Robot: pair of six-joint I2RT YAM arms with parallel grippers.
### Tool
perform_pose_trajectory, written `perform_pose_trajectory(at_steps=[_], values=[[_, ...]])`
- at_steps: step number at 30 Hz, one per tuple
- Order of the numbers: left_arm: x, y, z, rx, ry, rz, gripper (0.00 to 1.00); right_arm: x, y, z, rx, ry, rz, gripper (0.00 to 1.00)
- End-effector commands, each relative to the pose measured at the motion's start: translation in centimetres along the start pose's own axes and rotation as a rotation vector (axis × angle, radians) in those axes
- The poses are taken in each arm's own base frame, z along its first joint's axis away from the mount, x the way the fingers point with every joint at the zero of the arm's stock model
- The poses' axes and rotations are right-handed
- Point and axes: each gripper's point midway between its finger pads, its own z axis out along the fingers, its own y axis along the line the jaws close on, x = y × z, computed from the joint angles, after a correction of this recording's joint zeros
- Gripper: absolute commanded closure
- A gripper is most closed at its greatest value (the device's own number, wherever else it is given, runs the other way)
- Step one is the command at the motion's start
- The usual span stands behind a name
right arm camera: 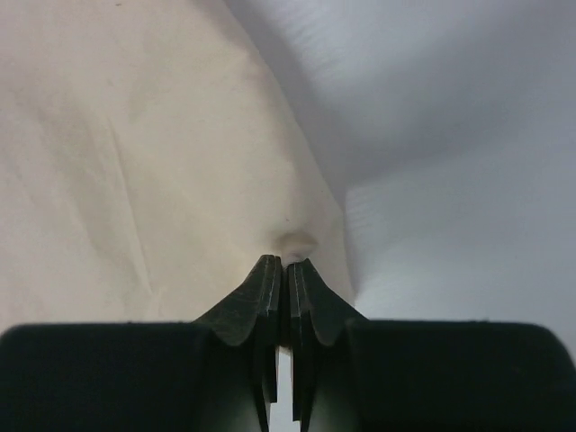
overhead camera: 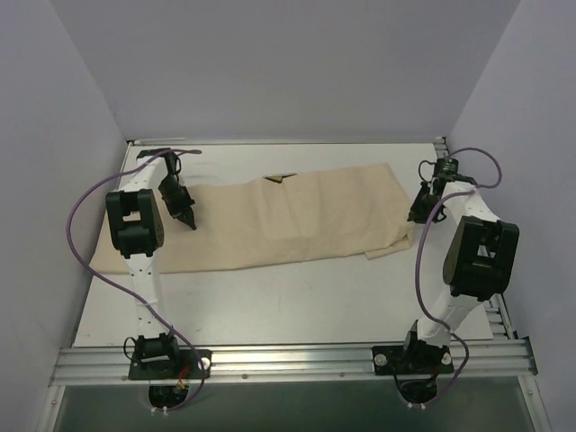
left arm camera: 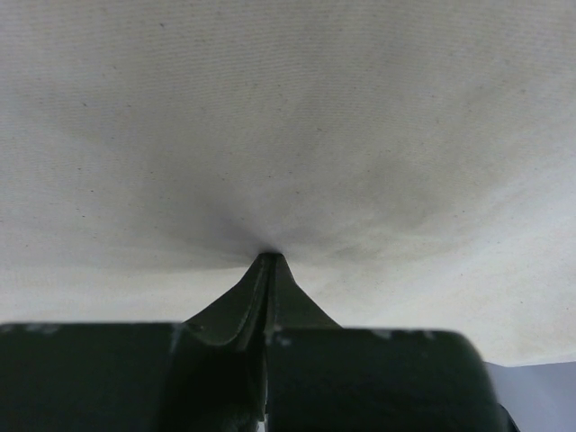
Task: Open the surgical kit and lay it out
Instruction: Open the surgical kit at the center of the board.
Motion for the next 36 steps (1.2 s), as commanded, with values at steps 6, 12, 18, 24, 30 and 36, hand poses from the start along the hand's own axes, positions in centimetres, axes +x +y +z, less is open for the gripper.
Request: perform_pose_trajectory(at_steps=[6, 12, 18, 24, 30, 36], values=[[-0.6, -1.9, 0.4, 0.026, -0.076, 0.066, 0.98, -1.6, 18.4, -6.8, -0.115, -0.195, -0.418, 1.0], [-0.2, -1.8, 0.5, 0.018, -0.069, 0.069, 0.98, 10.7, 28.2, -5.9, -0.213, 0.011, -0.723, 1.0], [-0.5, -1.6, -0.1, 0.0, -0.085, 0.077, 0.98, 14.0, 26.9, -5.7, -0.251, 0.048, -0.703, 0.44], [-0.7, -1.7, -0.5, -0.003, -0.094, 0.085, 0.98, 7.1, 22.5, -7.5, -0.286, -0.053, -0.443, 0.29], [-0.5, -1.6, -0.8, -0.007, -0.088, 0.095, 0.98, 8.1, 18.8, -4.8, -0.321, 0.043, -0.286, 0.33], [0.1, -1.5, -0.7, 0.001, -0.074, 0.094, 0.98, 8.8, 19.6, -3.5, -0.513, 0.103, -0.194, 0.32]])
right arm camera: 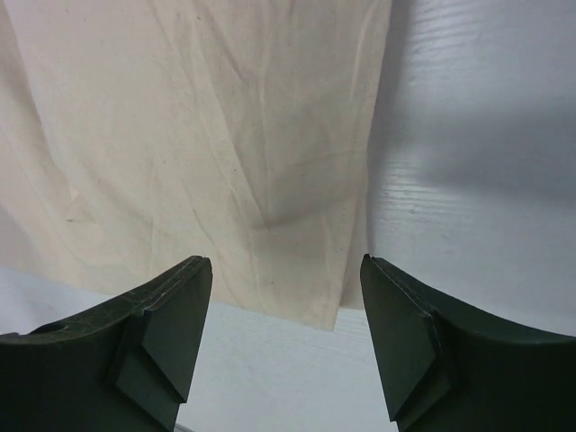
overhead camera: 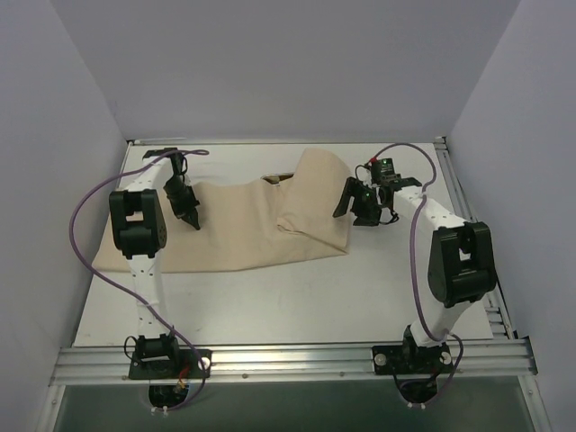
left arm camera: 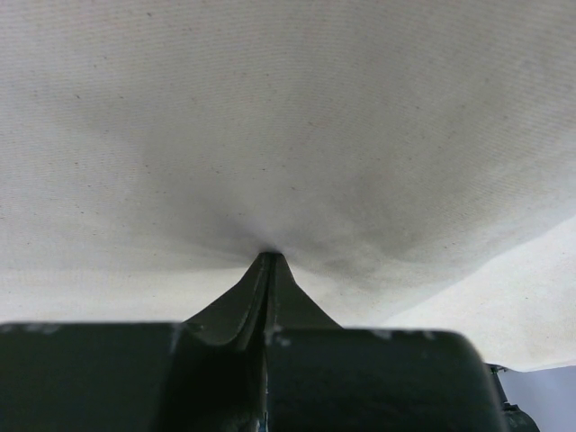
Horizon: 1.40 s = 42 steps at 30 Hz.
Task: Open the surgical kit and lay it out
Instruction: Open the surgical kit at the center of the board.
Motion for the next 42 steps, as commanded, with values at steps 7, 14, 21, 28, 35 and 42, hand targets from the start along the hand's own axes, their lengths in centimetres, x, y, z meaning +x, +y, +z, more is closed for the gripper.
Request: perform_pose_trajectory(at_steps=[7, 14, 21, 28, 35, 42], values=[[-0.4, -0.5, -1.0, 0.017, -0.057, 0.038, 0.98, 1.4, 0.6, 1.2, -0.15, 0.041, 0.109, 0.31], [-0.5, -0.5, -0.9, 0.012, -0.053, 0.037, 0.98, 4.1, 0.2, 1.7, -0.183, 0.075, 0.164, 0.31], [-0.5, -0.3, -0.8, 0.002, -0.05, 0.038, 0.98, 4.8, 0.3, 2.2, -0.213, 0.09, 0.173, 0.38], [-0.7, -0.3, -0.9, -0.001, -0.054, 0.041, 0.98, 4.0, 0.2, 1.0, -0.109, 0.066, 0.107, 0.39], [-0.9, -0.4, -1.0, 0.001, -0.059, 0.042, 0.98, 5.0, 1.2, -1.0, -0.1, 0.087, 0.104, 0.35], [-0.8, -0.4, -0.8, 0.004, -0.054, 0.043, 0.98, 5.8, 0.5, -0.7, -0.074, 0.097, 0.116, 0.37]])
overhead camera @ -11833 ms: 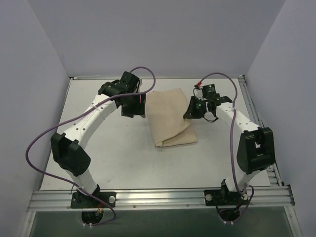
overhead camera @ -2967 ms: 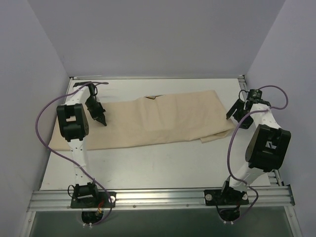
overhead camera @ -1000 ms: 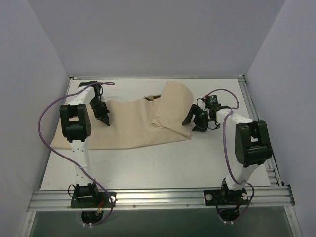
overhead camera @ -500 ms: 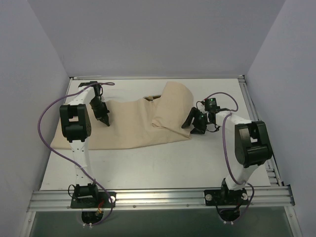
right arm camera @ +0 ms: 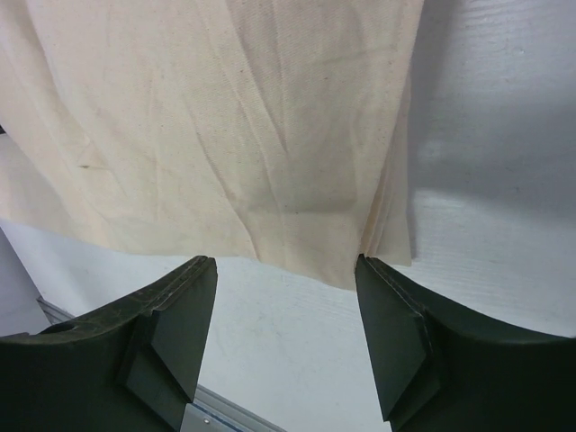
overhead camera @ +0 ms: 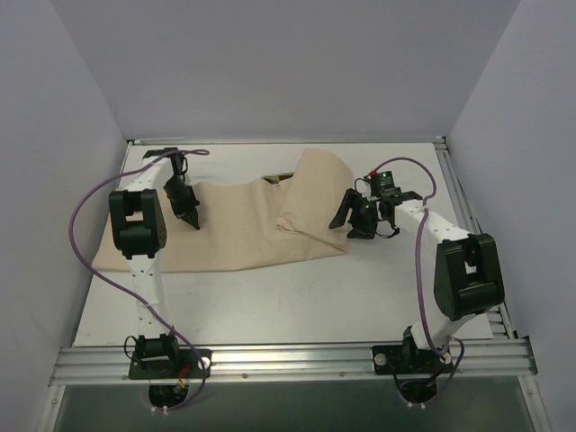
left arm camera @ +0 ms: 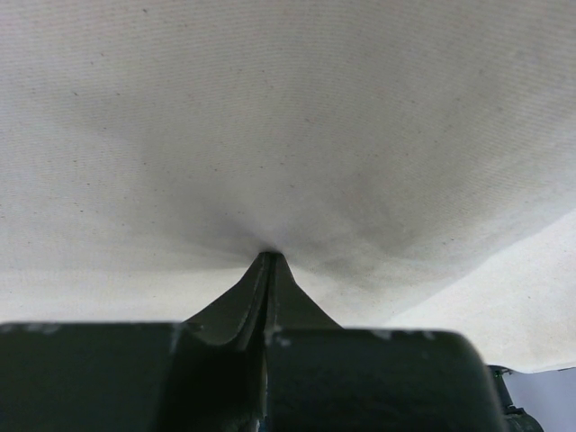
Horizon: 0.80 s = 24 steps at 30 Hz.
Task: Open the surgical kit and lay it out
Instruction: Open the surgical kit at the center of the board.
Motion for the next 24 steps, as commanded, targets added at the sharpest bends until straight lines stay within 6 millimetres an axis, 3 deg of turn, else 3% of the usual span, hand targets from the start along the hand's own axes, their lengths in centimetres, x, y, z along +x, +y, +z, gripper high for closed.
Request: perform_pose_trajectory(at_steps=[1, 12, 24], values=[[-0.9, -0.4, -0.6, 0.005, -0.044, 0.033, 0.98, 0.8, -0.6, -0.6, 0.036, 0.012, 0.018, 0.37], [-0.9, -0.4, -0.6, 0.004, -0.043, 0.037, 0.98, 2.3, -1.5, 0.9, 0.022, 0.061, 0.048, 0.36], [-0.9, -0.5, -0.8, 0.009, -0.048, 0.037, 0.98, 2.4, -1.9, 3.0, 0.003, 0.083, 0.056, 0.38]])
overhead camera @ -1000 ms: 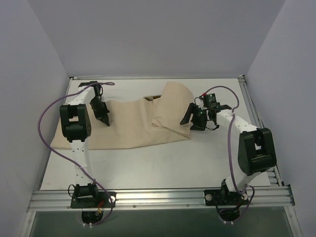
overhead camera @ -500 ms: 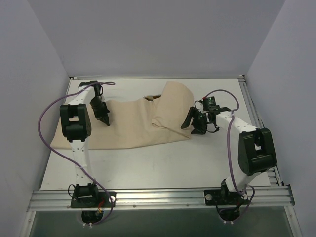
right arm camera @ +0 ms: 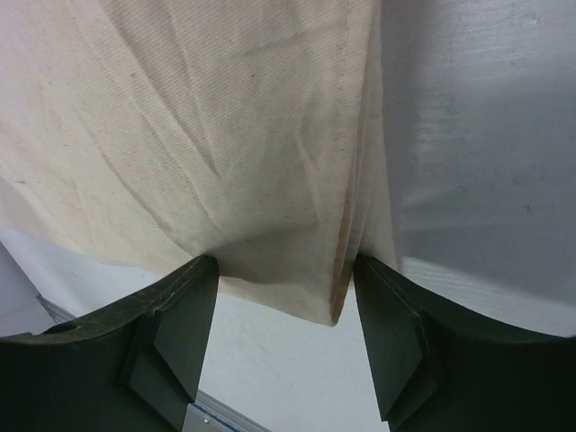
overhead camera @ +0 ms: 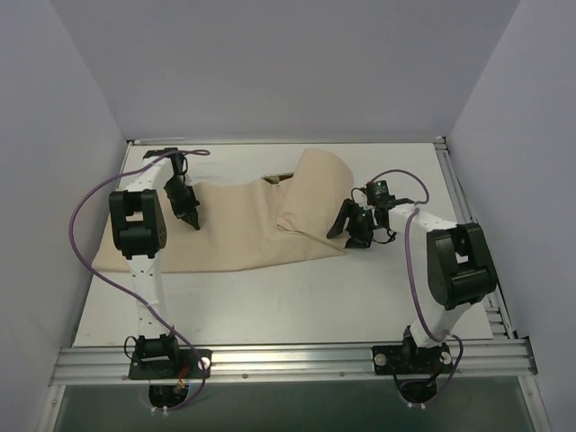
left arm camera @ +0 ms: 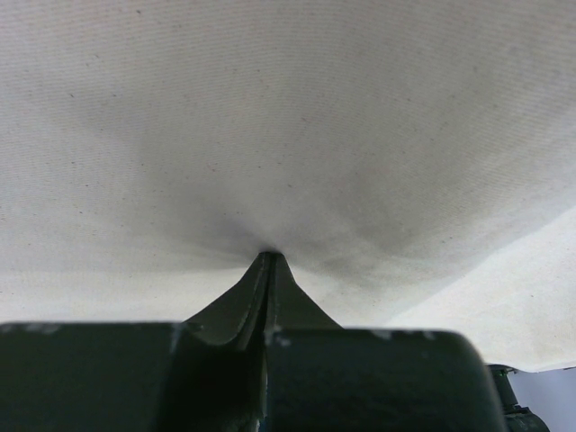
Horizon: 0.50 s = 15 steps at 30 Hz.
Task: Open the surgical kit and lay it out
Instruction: Open the surgical kit at the center of the board.
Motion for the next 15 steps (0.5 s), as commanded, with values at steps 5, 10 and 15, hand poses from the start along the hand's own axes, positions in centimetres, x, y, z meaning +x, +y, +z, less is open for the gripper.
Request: perform_pose_trajectory(at_steps=[5, 10, 15], values=[[-1.0, -0.5, -0.7, 0.008, -0.048, 0.025, 0.98, 0.6, -0.1, 0.5, -0.018, 0.018, 0.009, 0.39], [-1.0, -0.6, -0.7, 0.01, -0.047, 0.025, 0.98, 0.3, 0.3, 0.5, -0.023, 0.019, -0.004, 0.51], [-1.0, -0.3, -0.5, -0.001, -0.045, 0.022, 0.98, -1.9, 0.3, -1.7, 0.089, -0.03, -0.05, 0.82]])
